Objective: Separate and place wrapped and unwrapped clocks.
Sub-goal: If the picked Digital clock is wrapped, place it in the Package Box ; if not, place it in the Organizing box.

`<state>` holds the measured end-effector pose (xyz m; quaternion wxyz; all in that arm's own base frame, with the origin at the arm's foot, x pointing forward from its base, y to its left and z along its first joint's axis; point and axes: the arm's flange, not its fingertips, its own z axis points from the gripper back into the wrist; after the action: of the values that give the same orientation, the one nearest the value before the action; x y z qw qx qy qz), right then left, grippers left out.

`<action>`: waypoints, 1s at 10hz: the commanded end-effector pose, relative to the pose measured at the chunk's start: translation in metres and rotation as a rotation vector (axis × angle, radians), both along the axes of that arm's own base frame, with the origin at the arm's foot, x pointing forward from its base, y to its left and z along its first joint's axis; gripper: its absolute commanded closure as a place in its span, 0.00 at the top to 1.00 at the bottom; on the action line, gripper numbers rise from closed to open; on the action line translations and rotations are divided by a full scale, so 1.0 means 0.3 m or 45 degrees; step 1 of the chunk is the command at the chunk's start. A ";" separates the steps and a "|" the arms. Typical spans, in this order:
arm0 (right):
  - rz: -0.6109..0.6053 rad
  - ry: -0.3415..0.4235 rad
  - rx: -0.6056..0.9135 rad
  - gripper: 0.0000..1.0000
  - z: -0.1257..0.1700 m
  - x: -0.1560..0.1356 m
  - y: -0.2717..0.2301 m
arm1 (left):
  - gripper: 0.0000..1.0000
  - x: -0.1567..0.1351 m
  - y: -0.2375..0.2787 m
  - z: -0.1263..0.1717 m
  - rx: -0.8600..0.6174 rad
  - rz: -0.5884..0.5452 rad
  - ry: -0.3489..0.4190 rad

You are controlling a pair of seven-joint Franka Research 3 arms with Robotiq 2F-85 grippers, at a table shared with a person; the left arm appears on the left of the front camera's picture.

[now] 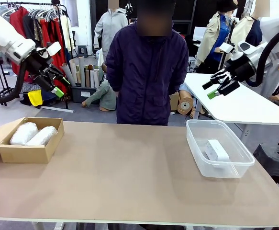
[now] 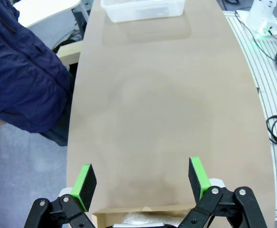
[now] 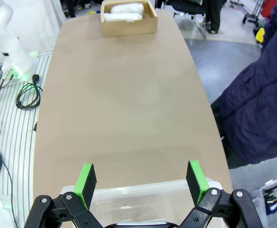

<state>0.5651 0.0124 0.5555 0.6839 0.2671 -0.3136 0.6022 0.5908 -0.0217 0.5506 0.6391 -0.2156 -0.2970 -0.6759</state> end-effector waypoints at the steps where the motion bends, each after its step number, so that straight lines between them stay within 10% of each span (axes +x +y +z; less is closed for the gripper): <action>1: 0.005 -0.004 -0.001 1.00 0.004 -0.003 0.003 | 1.00 -0.001 0.001 0.003 0.004 -0.012 -0.012; 10: 0.005 -0.004 -0.001 1.00 0.004 -0.003 0.003 | 1.00 -0.001 0.001 0.003 0.004 -0.012 -0.012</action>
<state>0.5651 0.0124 0.5555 0.6839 0.2671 -0.3136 0.6022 0.5908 -0.0217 0.5506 0.6391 -0.2156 -0.2970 -0.6759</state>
